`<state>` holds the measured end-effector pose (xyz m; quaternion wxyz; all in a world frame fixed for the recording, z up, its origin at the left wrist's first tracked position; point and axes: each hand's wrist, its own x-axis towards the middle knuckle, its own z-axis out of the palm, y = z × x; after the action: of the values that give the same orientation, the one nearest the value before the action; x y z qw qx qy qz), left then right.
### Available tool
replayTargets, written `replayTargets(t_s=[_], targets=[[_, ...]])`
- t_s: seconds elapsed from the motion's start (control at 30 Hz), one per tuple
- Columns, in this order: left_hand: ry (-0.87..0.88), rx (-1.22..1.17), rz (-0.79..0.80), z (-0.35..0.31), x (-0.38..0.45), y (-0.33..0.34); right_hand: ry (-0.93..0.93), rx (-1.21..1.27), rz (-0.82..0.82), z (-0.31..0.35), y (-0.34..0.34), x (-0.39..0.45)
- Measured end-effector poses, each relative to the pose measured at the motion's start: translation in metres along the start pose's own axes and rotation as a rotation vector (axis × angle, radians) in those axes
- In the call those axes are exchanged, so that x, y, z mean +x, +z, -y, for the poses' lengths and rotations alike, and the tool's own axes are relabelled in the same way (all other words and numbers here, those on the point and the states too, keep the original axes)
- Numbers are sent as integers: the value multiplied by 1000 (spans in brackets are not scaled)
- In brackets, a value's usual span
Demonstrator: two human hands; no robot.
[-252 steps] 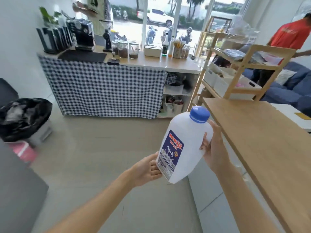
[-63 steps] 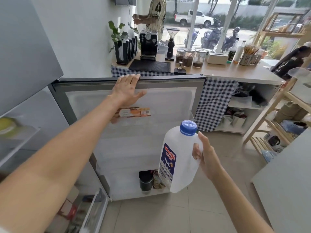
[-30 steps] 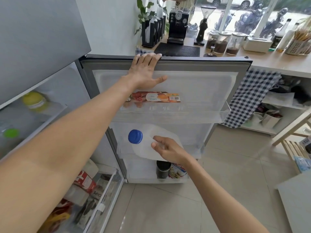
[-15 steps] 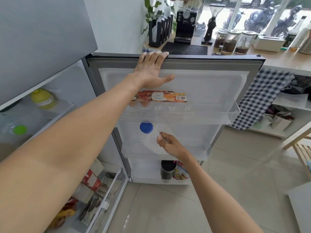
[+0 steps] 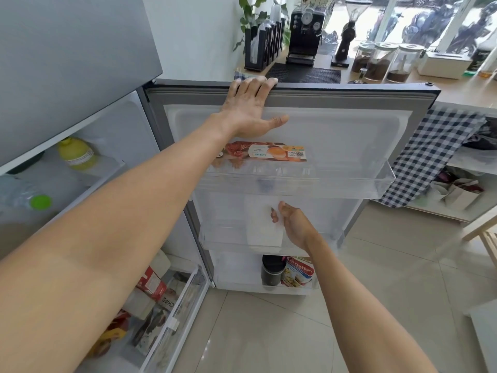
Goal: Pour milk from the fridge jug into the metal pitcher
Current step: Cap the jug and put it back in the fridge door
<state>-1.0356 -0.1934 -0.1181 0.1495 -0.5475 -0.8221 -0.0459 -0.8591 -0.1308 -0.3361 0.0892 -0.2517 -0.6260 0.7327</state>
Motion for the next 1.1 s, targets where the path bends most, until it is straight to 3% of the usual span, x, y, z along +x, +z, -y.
replayTargets(t_s=[0.1,0.3,0.63,0.83,1.1], targets=[[0,0,-2,0,-1,1,23,161,2,2,-12,2],[-5,11,-17,-2,-3,0,69,217,81,8,-19,0],[-33,-2,19,-7,-5,-6,149,-52,77,11,-25,-12],[-93,-133,24,-28,5,-20,169,-238,51,22,-32,-37],[-117,-195,16,-80,26,-23,322,-446,-15,29,-114,-103]])
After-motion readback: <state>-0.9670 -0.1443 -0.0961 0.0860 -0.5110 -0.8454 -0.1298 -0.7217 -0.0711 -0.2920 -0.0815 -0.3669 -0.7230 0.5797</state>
